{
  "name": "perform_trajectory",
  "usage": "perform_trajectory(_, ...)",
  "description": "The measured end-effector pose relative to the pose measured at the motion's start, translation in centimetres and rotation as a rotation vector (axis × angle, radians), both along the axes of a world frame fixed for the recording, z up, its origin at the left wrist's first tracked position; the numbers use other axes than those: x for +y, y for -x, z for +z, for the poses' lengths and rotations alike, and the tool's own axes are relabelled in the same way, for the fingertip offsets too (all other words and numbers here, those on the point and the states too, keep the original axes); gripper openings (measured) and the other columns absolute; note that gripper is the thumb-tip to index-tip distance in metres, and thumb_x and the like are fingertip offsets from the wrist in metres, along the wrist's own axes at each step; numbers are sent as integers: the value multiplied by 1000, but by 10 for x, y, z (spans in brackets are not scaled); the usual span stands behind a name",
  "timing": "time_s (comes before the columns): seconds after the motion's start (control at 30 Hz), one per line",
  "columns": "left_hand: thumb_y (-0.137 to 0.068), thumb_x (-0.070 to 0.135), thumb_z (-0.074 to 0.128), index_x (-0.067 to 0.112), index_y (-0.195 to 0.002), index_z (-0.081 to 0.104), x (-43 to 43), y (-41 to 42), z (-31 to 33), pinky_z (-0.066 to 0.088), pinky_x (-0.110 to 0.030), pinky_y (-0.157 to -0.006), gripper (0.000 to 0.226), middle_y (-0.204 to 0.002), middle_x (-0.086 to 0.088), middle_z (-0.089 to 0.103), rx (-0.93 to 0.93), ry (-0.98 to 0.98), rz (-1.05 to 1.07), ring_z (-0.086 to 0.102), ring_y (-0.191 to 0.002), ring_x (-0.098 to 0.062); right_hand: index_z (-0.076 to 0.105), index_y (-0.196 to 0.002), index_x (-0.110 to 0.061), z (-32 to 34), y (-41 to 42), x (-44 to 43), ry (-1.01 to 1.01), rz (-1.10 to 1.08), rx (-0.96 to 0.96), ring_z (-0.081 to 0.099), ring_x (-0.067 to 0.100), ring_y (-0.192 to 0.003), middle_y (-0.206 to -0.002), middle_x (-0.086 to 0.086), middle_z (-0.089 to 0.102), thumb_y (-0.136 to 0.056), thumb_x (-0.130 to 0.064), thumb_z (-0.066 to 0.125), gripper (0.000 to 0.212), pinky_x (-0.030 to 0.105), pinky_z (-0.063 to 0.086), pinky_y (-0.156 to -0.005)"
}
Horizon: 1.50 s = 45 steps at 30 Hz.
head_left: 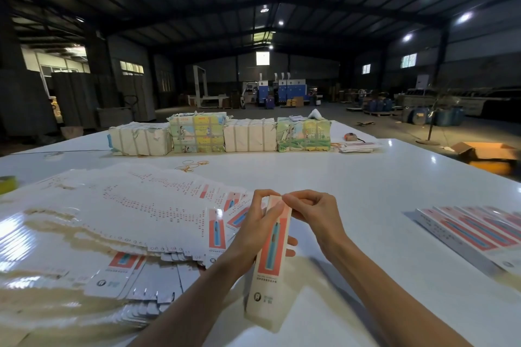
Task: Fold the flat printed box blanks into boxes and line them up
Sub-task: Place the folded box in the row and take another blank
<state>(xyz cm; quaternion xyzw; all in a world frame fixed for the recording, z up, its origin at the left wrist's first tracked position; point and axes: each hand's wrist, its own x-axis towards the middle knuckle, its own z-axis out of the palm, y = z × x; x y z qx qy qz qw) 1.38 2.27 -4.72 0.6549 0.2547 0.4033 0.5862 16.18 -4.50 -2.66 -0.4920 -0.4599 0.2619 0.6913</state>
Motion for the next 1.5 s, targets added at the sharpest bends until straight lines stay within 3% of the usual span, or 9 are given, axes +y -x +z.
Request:
perform_trajectory(0.2,-103,37,67,42,-120,53,-4,-8,-3,66,-42,-65,23,-98,-3,79,-59,151,32,80,-88,-30,77,-99,-14,-8,4,7,84,-25,-141,78,24,-76,-85,8,78,-102,-26,70,14,36,65,-70)
perform_trajectory(0.3,-102,47,63,43,-122,49,-2,-14,-8,61,-29,-53,25,-81,3,76,41,136,218,80,-72,-21,67,-131,-30,-12,19,9,161,-109,-340,75,6,-91,-127,-5,73,-106,-37,61,26,23,63,-75)
perform_trajectory(0.4,-105,45,59,44,-130,42,4,-13,-7,67,-41,-65,30,-104,-10,71,-37,209,320,80,-81,-26,35,-159,-35,-9,29,2,267,-198,-666,61,5,-122,-156,-9,47,-101,-59,58,66,27,53,-97)
perform_trajectory(0.5,-106,41,60,43,-135,41,11,-3,4,66,-37,-64,35,-114,-10,64,-203,367,386,74,-94,-26,26,-155,-36,-4,37,-15,447,-72,-923,66,15,-111,-147,-5,47,-95,-67,58,75,36,55,-88)
perform_trajectory(0.63,-106,39,61,28,-123,54,4,-7,8,61,-29,-56,21,-99,-5,69,-252,501,292,73,-83,-19,35,-132,-26,-8,55,-30,517,-182,-1217,61,22,-103,-113,-6,52,-97,-50,55,47,36,46,-72)
perform_trajectory(0.73,-107,38,60,25,-120,62,-2,-10,12,65,-32,-64,18,-93,-4,76,-332,507,138,78,-76,-18,16,-154,-17,-9,56,-31,514,-299,-1266,54,24,-115,-130,4,46,-104,-40,49,64,31,45,-73)
perform_trajectory(0.93,-107,42,47,22,-130,63,32,23,3,45,-36,-99,34,-133,-7,61,781,-613,689,56,-117,-25,32,-145,-17,-7,-7,-40,574,-381,-1141,56,22,-92,-131,6,37,-109,-41,48,47,36,54,-71)
perform_trajectory(1.03,-103,43,52,14,-138,53,39,43,-1,42,-41,-103,46,-139,-13,57,1239,-763,852,53,-123,-31,36,-143,-14,-9,-61,-56,663,-525,-1160,58,28,-109,-131,9,42,-108,-44,53,49,42,59,-82)
perform_trajectory(1.5,-98,50,64,9,-152,35,44,64,7,47,-33,-104,74,-135,-14,57,1434,-659,814,55,-121,-26,54,-137,-24,-18,-169,-134,1043,-996,-1533,53,21,-131,-139,-1,58,-111,-37,37,34,34,45,-105)
